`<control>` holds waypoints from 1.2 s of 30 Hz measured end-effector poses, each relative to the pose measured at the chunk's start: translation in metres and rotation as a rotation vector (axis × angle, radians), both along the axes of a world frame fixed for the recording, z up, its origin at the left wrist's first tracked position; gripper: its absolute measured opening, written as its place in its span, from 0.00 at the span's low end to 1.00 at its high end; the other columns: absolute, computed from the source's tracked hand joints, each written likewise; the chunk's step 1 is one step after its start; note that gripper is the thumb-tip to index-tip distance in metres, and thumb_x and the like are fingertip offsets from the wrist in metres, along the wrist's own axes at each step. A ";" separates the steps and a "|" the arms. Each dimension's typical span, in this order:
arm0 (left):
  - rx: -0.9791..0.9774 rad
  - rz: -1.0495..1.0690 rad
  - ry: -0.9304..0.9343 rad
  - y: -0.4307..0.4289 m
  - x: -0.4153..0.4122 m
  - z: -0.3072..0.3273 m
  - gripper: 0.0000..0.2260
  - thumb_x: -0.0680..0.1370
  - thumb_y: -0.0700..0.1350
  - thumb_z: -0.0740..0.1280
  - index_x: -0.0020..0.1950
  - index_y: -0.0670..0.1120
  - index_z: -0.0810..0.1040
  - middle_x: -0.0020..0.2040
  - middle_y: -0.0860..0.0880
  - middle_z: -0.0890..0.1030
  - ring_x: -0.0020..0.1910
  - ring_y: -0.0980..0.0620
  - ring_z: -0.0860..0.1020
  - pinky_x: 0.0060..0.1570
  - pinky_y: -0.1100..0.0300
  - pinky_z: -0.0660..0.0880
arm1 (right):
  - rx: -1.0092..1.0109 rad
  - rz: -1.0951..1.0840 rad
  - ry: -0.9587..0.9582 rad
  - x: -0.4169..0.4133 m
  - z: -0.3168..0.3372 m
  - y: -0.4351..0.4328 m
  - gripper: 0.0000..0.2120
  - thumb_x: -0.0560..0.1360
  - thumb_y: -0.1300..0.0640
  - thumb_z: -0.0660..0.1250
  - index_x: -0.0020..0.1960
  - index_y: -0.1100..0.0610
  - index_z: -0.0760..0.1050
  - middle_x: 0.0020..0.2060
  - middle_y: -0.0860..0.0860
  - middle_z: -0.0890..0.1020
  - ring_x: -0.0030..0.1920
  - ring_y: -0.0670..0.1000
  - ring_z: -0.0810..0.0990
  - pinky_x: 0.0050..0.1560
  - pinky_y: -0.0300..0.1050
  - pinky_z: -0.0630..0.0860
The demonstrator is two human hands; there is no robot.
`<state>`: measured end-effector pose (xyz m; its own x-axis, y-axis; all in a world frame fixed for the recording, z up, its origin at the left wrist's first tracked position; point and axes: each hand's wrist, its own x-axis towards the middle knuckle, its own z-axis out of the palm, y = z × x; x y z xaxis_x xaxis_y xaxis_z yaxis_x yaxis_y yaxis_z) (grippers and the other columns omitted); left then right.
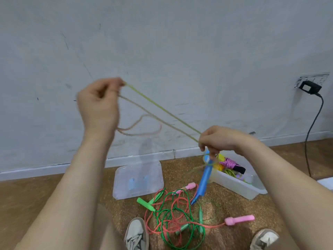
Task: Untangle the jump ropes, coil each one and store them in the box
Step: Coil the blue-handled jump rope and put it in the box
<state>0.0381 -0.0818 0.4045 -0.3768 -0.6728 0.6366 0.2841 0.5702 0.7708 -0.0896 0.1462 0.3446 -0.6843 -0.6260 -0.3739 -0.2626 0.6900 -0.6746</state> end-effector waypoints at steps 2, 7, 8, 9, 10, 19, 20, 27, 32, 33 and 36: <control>0.192 0.119 0.067 -0.020 0.004 -0.006 0.07 0.76 0.43 0.67 0.38 0.51 0.80 0.32 0.59 0.80 0.35 0.65 0.76 0.42 0.69 0.70 | -0.081 -0.014 -0.046 0.001 0.001 0.003 0.12 0.75 0.59 0.63 0.32 0.57 0.74 0.20 0.52 0.68 0.27 0.52 0.75 0.38 0.44 0.70; 0.018 0.172 -0.665 -0.044 -0.002 -0.044 0.09 0.76 0.47 0.64 0.38 0.52 0.80 0.39 0.50 0.81 0.44 0.47 0.79 0.44 0.57 0.71 | -0.460 -0.177 -0.239 0.011 0.005 -0.005 0.17 0.78 0.59 0.64 0.32 0.57 0.67 0.20 0.48 0.59 0.19 0.48 0.57 0.30 0.42 0.67; -0.076 0.148 -0.875 -0.044 -0.003 -0.048 0.09 0.77 0.46 0.63 0.40 0.52 0.80 0.43 0.49 0.82 0.45 0.46 0.78 0.44 0.57 0.71 | -0.517 -0.200 -0.297 0.013 0.006 -0.007 0.17 0.79 0.59 0.63 0.32 0.57 0.66 0.20 0.48 0.59 0.19 0.47 0.56 0.29 0.42 0.67; -0.153 0.109 -1.062 -0.043 -0.004 -0.052 0.09 0.77 0.44 0.62 0.43 0.53 0.80 0.48 0.48 0.82 0.46 0.46 0.77 0.44 0.57 0.70 | -0.565 -0.217 -0.348 0.014 0.007 -0.009 0.17 0.79 0.58 0.63 0.33 0.56 0.66 0.20 0.47 0.58 0.19 0.46 0.55 0.28 0.41 0.67; -0.214 0.065 -1.232 -0.041 -0.004 -0.055 0.10 0.77 0.42 0.61 0.46 0.54 0.80 0.53 0.48 0.81 0.48 0.47 0.77 0.47 0.57 0.71 | -0.609 -0.232 -0.396 0.016 0.009 -0.011 0.16 0.80 0.58 0.62 0.33 0.56 0.66 0.21 0.47 0.58 0.19 0.46 0.55 0.27 0.40 0.67; 0.066 -0.904 -0.875 0.053 -0.009 -0.040 0.15 0.79 0.52 0.62 0.62 0.47 0.75 0.44 0.48 0.82 0.43 0.54 0.82 0.46 0.65 0.75 | -0.748 0.009 -0.433 0.030 0.008 -0.026 0.14 0.80 0.59 0.61 0.35 0.58 0.70 0.22 0.48 0.63 0.26 0.49 0.66 0.35 0.41 0.68; 0.008 -0.919 -0.953 0.056 -0.011 -0.040 0.13 0.78 0.52 0.64 0.57 0.46 0.77 0.36 0.47 0.79 0.36 0.52 0.79 0.41 0.62 0.74 | -0.708 0.039 -0.360 0.030 0.008 -0.026 0.14 0.80 0.59 0.62 0.36 0.60 0.71 0.22 0.49 0.65 0.26 0.49 0.69 0.34 0.40 0.69; -0.061 -0.664 -0.789 0.045 -0.002 -0.015 0.12 0.75 0.49 0.71 0.35 0.43 0.81 0.21 0.55 0.62 0.23 0.57 0.57 0.23 0.65 0.55 | -0.333 0.299 -0.182 0.020 0.022 -0.006 0.13 0.72 0.46 0.67 0.40 0.57 0.78 0.31 0.51 0.80 0.38 0.49 0.79 0.53 0.49 0.73; -0.014 -0.481 -0.592 0.043 0.001 -0.011 0.07 0.72 0.44 0.74 0.35 0.44 0.82 0.26 0.54 0.79 0.28 0.62 0.74 0.34 0.70 0.71 | -0.344 0.247 -0.221 0.015 0.021 -0.003 0.08 0.76 0.55 0.67 0.49 0.58 0.81 0.45 0.48 0.85 0.46 0.39 0.79 0.49 0.39 0.70; -0.041 -0.426 -0.581 0.039 -0.001 -0.013 0.07 0.72 0.45 0.74 0.34 0.46 0.83 0.28 0.51 0.80 0.30 0.59 0.75 0.36 0.66 0.72 | -0.374 0.216 -0.210 0.015 0.020 -0.004 0.08 0.76 0.55 0.68 0.50 0.60 0.81 0.46 0.49 0.85 0.47 0.40 0.79 0.50 0.39 0.71; -0.263 -0.205 -0.654 0.027 -0.006 -0.022 0.07 0.72 0.49 0.74 0.35 0.50 0.82 0.32 0.49 0.80 0.34 0.54 0.75 0.38 0.58 0.71 | -0.540 0.097 -0.120 0.020 0.018 -0.009 0.09 0.74 0.59 0.71 0.47 0.66 0.81 0.41 0.55 0.86 0.42 0.45 0.81 0.45 0.35 0.74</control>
